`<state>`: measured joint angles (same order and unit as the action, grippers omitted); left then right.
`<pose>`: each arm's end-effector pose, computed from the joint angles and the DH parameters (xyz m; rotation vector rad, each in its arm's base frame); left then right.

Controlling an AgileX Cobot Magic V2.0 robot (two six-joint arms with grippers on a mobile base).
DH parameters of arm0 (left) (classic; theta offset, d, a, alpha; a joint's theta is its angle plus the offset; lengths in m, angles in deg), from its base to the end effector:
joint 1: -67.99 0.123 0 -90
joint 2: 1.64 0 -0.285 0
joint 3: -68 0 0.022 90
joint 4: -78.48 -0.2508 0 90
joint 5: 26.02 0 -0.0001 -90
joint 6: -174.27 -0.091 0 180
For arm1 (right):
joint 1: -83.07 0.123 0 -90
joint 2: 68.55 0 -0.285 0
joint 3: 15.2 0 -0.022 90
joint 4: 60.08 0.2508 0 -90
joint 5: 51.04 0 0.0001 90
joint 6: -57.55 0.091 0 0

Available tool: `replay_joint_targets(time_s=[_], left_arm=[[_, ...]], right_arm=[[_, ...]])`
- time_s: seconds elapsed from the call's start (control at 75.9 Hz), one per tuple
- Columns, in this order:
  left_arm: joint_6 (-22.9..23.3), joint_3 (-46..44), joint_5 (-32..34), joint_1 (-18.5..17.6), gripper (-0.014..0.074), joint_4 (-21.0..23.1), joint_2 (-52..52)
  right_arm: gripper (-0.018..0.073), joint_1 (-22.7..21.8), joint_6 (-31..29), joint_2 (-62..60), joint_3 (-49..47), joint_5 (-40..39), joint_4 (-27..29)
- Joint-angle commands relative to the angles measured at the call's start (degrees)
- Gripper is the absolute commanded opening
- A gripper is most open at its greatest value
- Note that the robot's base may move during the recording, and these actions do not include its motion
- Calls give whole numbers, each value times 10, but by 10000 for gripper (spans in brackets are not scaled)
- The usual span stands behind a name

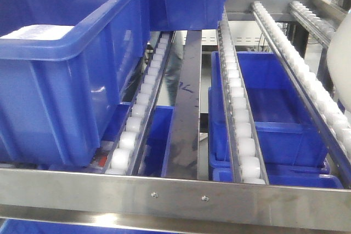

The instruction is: Move white bin to right shelf second layer

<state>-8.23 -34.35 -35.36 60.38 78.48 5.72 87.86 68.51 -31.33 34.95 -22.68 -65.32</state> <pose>0.0555 -0.0074 0.1962 0.1451 1.6407 -0.0681 0.1045 0.0048 0.2895 0.0550 2.0178 0.0797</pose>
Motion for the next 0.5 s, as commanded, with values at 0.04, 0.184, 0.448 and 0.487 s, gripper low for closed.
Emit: replay_joint_targets(time_s=[0.04,0.184,0.448,0.487], left_arm=[[3,21,49,-2,85,0,-8],[3,21,49,-2,85,0,-8],[3,21,49,-2,85,0,-8],[3,21,49,-2,85,0,-8]], right_arm=[[27,-3,-4,0,-18,-81,3],[27,-3,-4,0,-18,-101,3],[27,-3,-3,2,-18,-109,4],[27,-3,-1,3,-18,-109,12]])
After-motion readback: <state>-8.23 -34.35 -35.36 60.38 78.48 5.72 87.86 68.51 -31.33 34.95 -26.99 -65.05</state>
